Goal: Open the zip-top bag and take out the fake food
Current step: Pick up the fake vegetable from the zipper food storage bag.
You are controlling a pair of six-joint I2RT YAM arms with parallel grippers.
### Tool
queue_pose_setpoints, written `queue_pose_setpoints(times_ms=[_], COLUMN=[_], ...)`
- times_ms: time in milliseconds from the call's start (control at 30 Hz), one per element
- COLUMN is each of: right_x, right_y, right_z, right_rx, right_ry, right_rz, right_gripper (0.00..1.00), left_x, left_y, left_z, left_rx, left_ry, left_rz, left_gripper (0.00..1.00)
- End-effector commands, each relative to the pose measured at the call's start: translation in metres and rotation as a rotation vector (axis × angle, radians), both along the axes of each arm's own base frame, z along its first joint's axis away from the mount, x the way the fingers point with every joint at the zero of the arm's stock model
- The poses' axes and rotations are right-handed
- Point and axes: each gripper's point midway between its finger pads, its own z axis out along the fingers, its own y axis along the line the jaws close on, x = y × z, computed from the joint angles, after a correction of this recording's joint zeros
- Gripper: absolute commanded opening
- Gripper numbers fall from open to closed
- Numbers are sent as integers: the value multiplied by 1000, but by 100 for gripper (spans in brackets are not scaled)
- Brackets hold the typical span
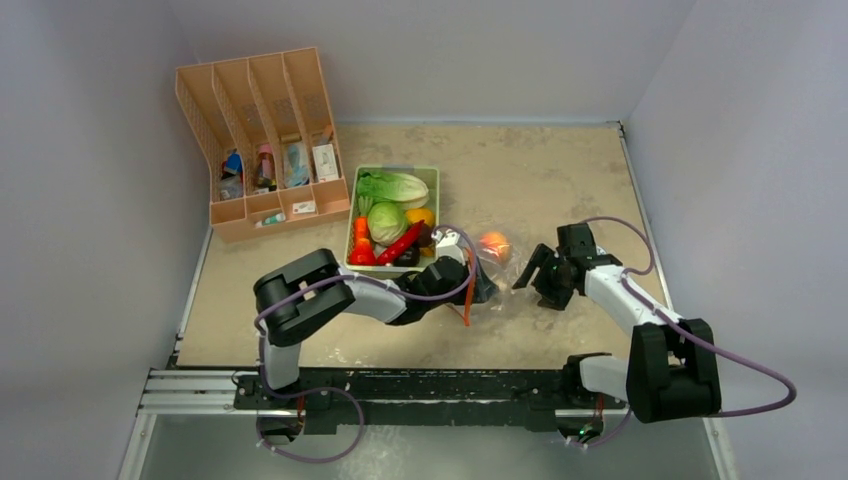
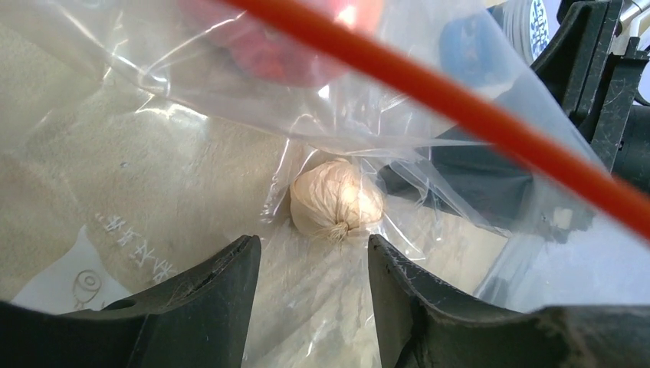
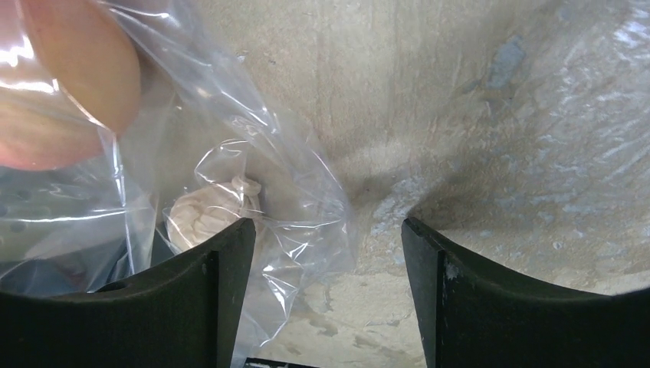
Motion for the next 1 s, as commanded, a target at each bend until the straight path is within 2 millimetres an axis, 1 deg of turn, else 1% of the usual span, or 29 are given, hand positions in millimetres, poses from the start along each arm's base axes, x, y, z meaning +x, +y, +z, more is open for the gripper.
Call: queue_pose_setpoints(times_ms=[0,33,67,100,167,300,400,467,533,567,633,700,800,867,933,967], right_x=[4,4,4,4,4,2,1,1,1,0,-1,-1,-1,-2,-4,-1], right_y=[6,9,11,11,13,17,19,20,21,18,6,-8,-22,-23,-21,-21], right_z=[-6,-7,-8,-8,-9,-13,-14,-14,-14,-15,-13,-7,7,14,16,17], right_rx=[18,35,44,46,52,77,89,95,102,84,23,-47,-113,-117,-101,-101], right_ry=[-29,-27,-19,-13,-9,-13,-11,-13,-2,15,41,58,60,55,59,44], right_rz=[80,92,97,99,108,124,124,129,130,108,53,-16,-94,-121,-129,-128], right_gripper=[74,74,74,74,74,75,75,75,74,72,72,72,73,74,72,72], left_x=[17,17,16,16,15,12,0,-4,0,3,8,16,24,27,28,28], left_y=[-23,-28,-30,-32,-34,-36,-47,-51,-42,-36,-24,-11,4,12,15,15], left_z=[28,28,21,19,9,1,-10,-12,-11,-8,-6,-5,3,7,10,9], left_rx=[-103,-103,-88,-81,-70,-88,-56,-37,-28,-26,20,92,160,189,210,224], left_ry=[-44,-43,-33,-25,2,21,45,50,37,28,6,-24,-63,-80,-94,-94], left_rz=[16,0,-11,-14,-11,-24,-116,-156,-111,-83,-40,4,55,78,76,73], left_gripper=[54,55,55,55,54,48,47,47,47,44,38,35,35,35,35,34])
